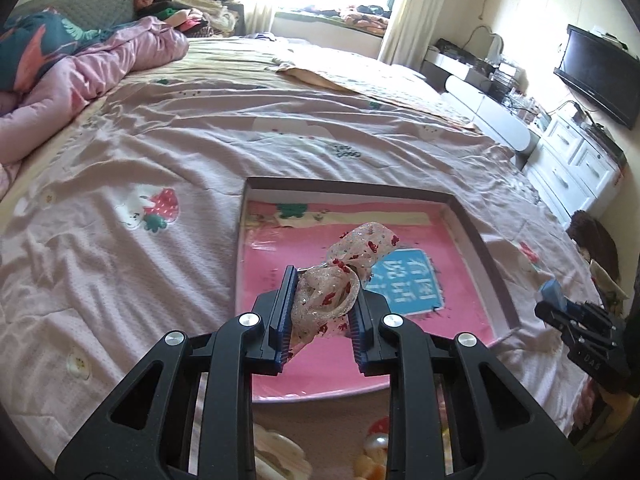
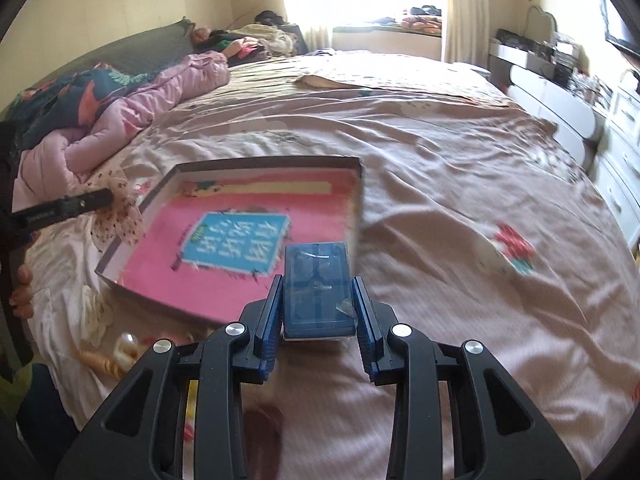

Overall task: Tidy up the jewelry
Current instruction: 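Grasp the pink polka-dot bow with the left tool while the right tool grasps the blue clip, then release the bow into the box with the left tool while the right tool drops the blue clip there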

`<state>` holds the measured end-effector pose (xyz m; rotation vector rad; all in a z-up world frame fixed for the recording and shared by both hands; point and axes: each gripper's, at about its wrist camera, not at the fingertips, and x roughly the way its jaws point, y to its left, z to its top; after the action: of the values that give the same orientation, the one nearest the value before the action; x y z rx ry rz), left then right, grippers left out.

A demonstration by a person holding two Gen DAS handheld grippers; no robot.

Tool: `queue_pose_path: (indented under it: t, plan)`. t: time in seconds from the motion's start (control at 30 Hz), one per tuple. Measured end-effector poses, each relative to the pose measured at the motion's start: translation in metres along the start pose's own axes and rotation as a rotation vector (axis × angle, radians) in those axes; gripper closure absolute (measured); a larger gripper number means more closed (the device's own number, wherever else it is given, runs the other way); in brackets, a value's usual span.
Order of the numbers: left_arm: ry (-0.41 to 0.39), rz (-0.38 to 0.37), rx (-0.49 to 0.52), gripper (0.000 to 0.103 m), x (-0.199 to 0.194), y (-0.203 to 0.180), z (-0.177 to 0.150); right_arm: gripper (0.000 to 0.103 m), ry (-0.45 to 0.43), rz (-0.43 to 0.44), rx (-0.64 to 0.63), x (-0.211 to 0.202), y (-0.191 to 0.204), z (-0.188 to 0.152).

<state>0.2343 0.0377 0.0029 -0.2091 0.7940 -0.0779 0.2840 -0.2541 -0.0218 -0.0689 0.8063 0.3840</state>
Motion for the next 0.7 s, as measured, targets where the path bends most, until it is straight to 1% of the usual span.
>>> queue_pose_path:
  t: [0.2, 0.3, 0.47, 0.63, 0.7]
  plan:
    - [0.029, 0.012, -0.01, 0.086, 0.014, 0.011, -0.005, 0.072, 0.012, 0.035, -0.03, 0.03, 0.025, 0.02]
    - [0.05, 0.015, -0.013, 0.085, 0.022, 0.015, -0.008, 0.072, 0.032, 0.048, -0.038, 0.05, 0.035, 0.026]
    - [0.073, 0.03, -0.006, 0.084, 0.032, 0.021, -0.012, 0.072, 0.084, 0.032, -0.059, 0.083, 0.043, 0.029]
    - [0.086, 0.038, -0.001, 0.082, 0.037, 0.023, -0.015, 0.072, 0.118, 0.015, -0.057, 0.101, 0.042, 0.029]
    - [0.092, 0.042, 0.008, 0.078, 0.038, 0.022, -0.016, 0.072, 0.128, 0.012, -0.053, 0.105, 0.041, 0.026]
